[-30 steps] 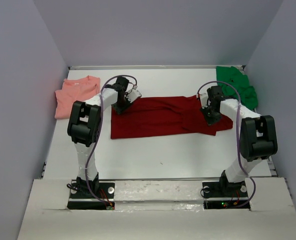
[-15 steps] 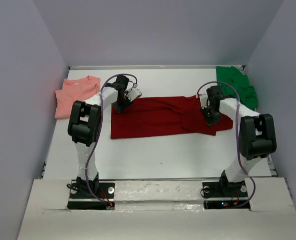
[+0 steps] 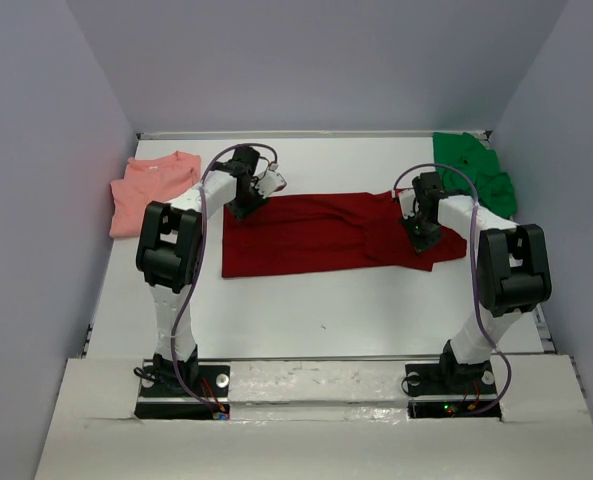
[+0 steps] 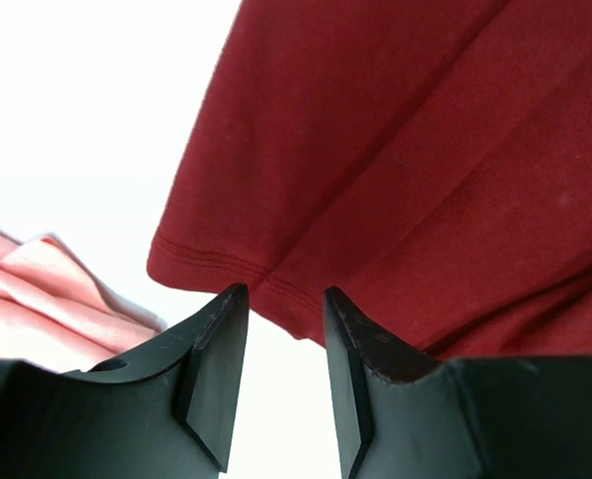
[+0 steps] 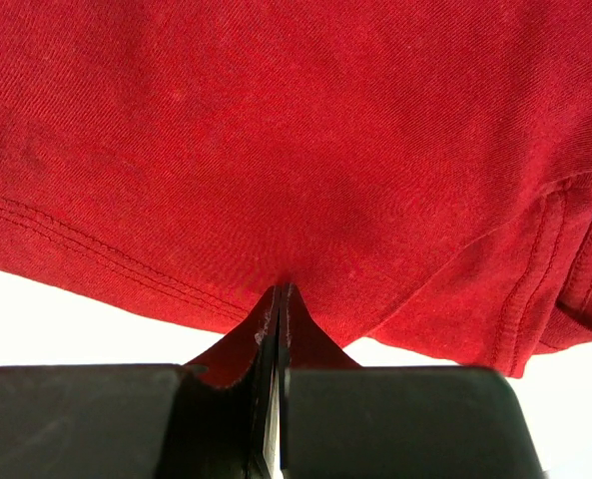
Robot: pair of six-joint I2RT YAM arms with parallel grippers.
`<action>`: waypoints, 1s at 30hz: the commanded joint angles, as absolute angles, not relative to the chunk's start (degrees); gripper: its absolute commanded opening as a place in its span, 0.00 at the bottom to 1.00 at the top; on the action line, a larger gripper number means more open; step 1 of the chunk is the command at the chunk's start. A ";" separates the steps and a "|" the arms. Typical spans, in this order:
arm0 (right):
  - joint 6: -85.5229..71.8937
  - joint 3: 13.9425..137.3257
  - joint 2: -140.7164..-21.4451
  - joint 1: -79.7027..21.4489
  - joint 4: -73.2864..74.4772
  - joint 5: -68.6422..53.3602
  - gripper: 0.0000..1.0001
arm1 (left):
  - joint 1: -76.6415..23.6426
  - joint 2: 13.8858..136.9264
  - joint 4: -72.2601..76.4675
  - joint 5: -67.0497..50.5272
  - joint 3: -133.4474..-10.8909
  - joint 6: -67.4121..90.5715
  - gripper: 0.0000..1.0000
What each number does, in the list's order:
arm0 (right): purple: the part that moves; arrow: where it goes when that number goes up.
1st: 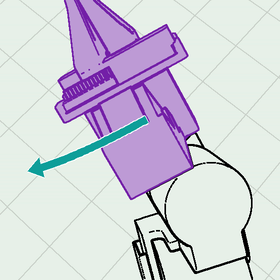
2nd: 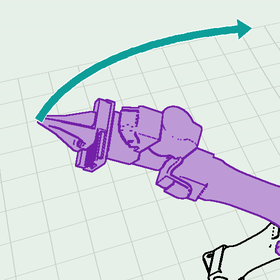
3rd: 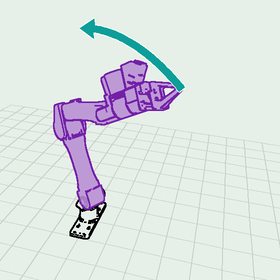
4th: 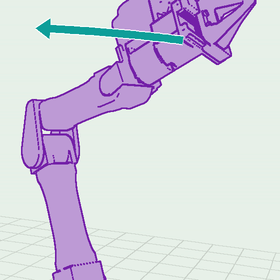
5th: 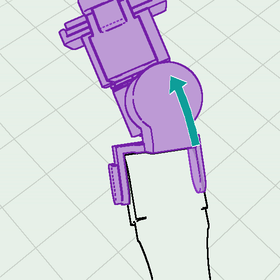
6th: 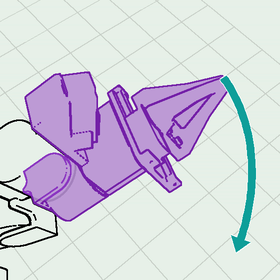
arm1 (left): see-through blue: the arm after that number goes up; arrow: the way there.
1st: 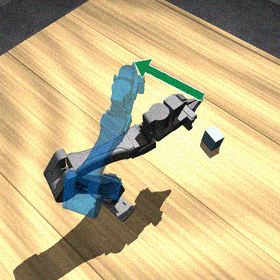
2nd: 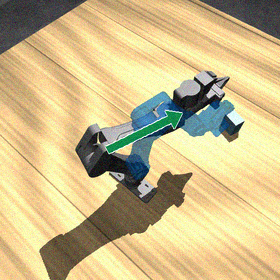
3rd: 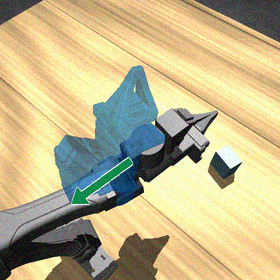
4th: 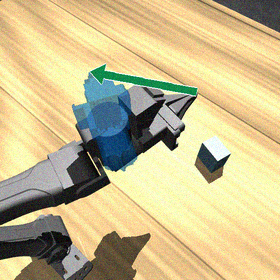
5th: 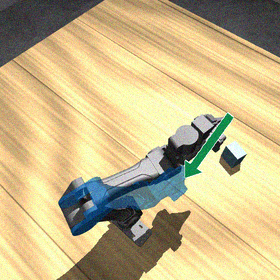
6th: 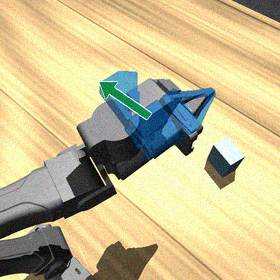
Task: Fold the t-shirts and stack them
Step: Fold the tshirt
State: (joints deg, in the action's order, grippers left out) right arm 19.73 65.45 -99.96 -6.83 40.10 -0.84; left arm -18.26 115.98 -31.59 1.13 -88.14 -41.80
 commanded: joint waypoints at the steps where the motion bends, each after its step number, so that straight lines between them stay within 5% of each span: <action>1: 20.13 68.03 -100.28 -7.12 40.52 -0.26 0.00 | -18.46 115.49 -33.40 0.62 -91.32 -43.15 0.47; 30: 20.48 68.73 -102.39 -7.12 41.31 2.64 0.00 | -18.19 120.58 -34.89 0.88 -92.46 -44.82 0.43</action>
